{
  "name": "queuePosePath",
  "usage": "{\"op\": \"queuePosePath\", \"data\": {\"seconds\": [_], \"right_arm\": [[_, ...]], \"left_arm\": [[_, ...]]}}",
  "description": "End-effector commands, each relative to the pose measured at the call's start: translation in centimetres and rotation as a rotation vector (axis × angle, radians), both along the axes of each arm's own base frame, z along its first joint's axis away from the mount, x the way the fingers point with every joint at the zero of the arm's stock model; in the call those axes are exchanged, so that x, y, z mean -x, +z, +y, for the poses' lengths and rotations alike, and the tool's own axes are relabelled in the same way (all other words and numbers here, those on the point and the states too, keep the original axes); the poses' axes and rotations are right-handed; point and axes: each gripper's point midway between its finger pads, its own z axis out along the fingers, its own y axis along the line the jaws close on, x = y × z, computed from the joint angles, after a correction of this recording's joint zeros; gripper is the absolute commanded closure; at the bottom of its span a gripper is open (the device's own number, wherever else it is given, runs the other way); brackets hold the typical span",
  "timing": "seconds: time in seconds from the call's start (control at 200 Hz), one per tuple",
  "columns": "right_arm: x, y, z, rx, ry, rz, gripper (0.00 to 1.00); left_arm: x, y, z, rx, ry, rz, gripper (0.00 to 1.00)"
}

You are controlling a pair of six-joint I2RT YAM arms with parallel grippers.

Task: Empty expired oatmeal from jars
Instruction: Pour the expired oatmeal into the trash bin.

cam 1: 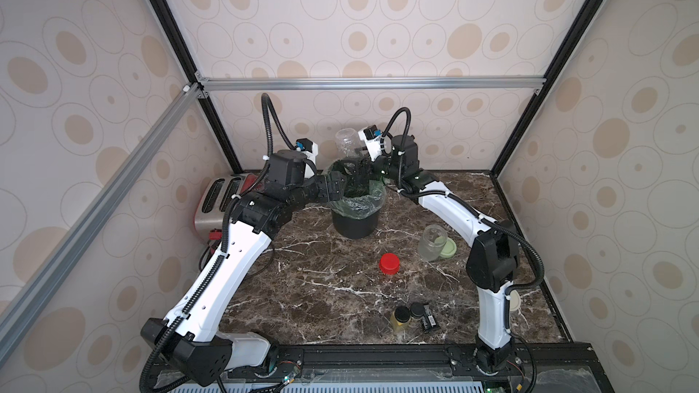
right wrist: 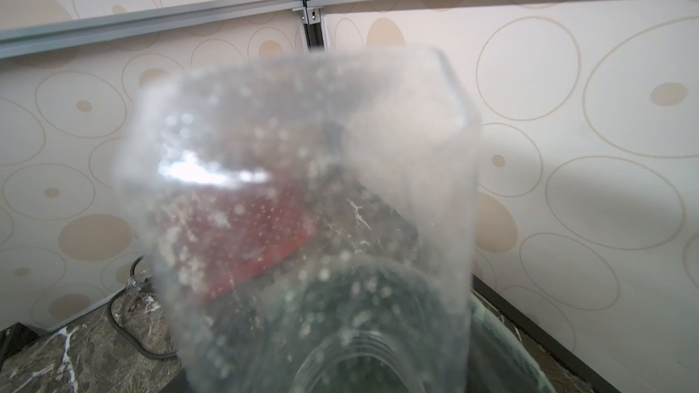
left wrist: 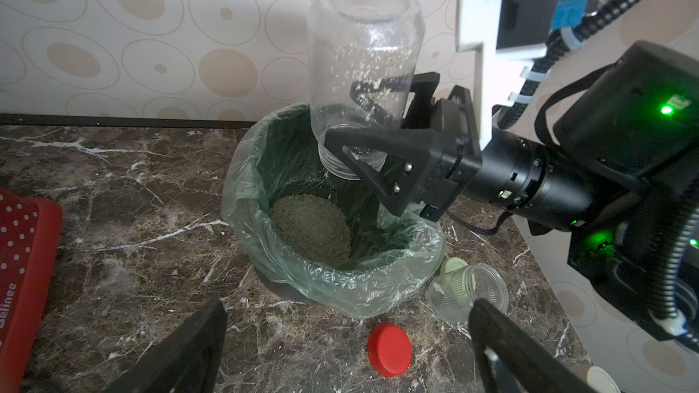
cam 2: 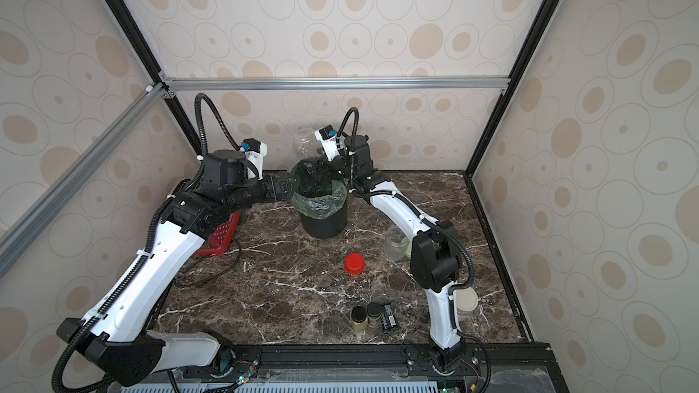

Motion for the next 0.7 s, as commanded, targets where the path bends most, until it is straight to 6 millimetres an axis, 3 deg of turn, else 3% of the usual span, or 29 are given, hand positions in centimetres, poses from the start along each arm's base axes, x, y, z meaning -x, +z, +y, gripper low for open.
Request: {"op": "queuePosePath", "data": {"seconds": [0.0,0.22,0.431,0.496,0.621,0.696], "right_arm": [[-0.8,0.4,0.1,-0.055,-0.009,0.064,1.0],[-0.3,1.1,0.4,-0.162,0.083,0.139,1.0],[2.4,3.8,-0.1,-0.125,0.203,-0.068,1.0],[2.4,3.7,-0.3,-0.095,0.212,-0.123,1.0],[1.9,1.6,0.4,-0.047,0.243,-0.165,1.0],[2.9,2.5,0.5,-0.064,0.29,-0.185,1.0]], "left_arm": [[-0.2,1.8,0.1,0.002,-0.001,-0.061,0.01],[0.3,2.1,0.4,-0.002,-0.001,-0.074,0.01],[0.8,2.4,0.6,0.006,-0.005,-0.085,0.01],[1.1,2.6,0.7,0.008,-0.004,-0.09,0.01],[1.6,2.9,0.9,0.016,-0.002,-0.102,0.01],[1.8,3.0,1.0,0.017,-0.004,-0.105,0.01]]}}
